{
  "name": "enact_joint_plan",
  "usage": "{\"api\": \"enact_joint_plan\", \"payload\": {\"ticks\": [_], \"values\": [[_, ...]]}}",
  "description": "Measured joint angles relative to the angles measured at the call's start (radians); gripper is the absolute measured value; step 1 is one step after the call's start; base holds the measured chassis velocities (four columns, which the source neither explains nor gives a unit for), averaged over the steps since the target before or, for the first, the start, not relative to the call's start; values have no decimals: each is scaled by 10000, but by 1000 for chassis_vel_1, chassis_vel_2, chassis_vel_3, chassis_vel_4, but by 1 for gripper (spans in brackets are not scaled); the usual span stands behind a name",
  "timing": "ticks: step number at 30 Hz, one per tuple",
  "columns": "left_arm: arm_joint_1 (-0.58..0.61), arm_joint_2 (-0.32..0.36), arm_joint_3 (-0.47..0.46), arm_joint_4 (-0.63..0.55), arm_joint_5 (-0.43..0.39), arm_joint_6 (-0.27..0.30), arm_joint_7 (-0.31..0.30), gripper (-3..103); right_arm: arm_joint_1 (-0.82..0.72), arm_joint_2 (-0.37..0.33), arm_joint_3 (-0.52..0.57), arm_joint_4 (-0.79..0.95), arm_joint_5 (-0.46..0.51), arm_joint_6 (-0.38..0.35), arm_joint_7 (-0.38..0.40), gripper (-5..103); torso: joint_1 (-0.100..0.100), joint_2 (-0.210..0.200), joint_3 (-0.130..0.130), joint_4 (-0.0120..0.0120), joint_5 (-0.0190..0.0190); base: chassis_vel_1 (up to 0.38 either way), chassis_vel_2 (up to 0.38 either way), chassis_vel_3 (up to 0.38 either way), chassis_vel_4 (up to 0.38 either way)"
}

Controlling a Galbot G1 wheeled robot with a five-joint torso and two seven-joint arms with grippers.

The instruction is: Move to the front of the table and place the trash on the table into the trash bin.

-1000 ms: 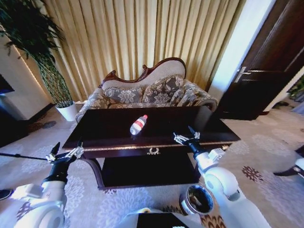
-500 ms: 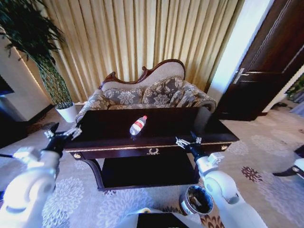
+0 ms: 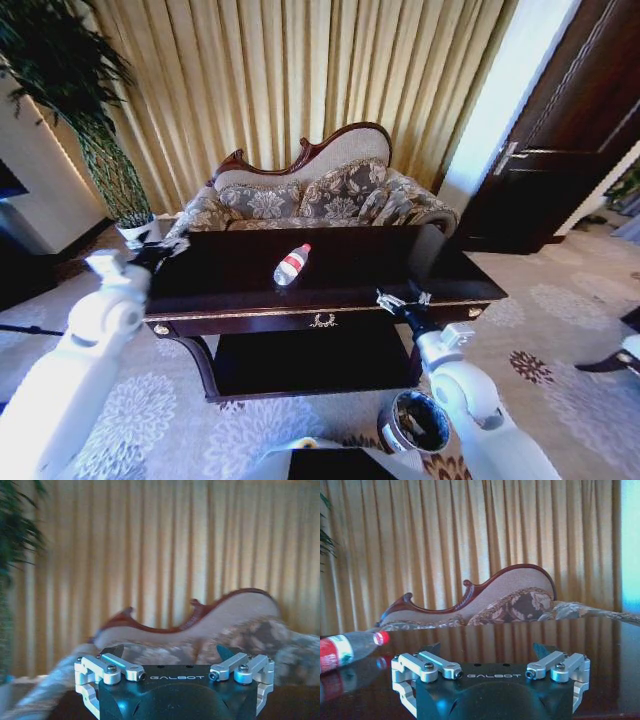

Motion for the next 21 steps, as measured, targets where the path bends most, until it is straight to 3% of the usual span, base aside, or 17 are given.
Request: {"api": "enact_joint_plan", "payload": {"ticks": [3,6,9,10,21], "values": [[-486,-261,715,166,73,99,-149,100,86,21,31,-65,-4,17,1,100,0,0,0,5,2,0,0,0,0],[-1165,-883,2192,329,127,389,-759,100,232,49,68,-151,-8,30,17,100,-1,1,-1,0,1,0,0,0,0],[-1295,-1022,2622,343,81,474,-861,100,262,56,70,-195,-23,34,22,100,-1,0,-1,1,2,0,0,0,0],[-1476,-1153,3168,431,67,539,-903,100,288,69,70,-246,-63,52,24,100,0,1,-1,5,3,0,0,0,0],[-2291,-1619,4732,828,-127,1071,-900,100,244,305,-10,-376,-286,197,25,100,0,1,-2,3,1,0,0,0,0]]}}
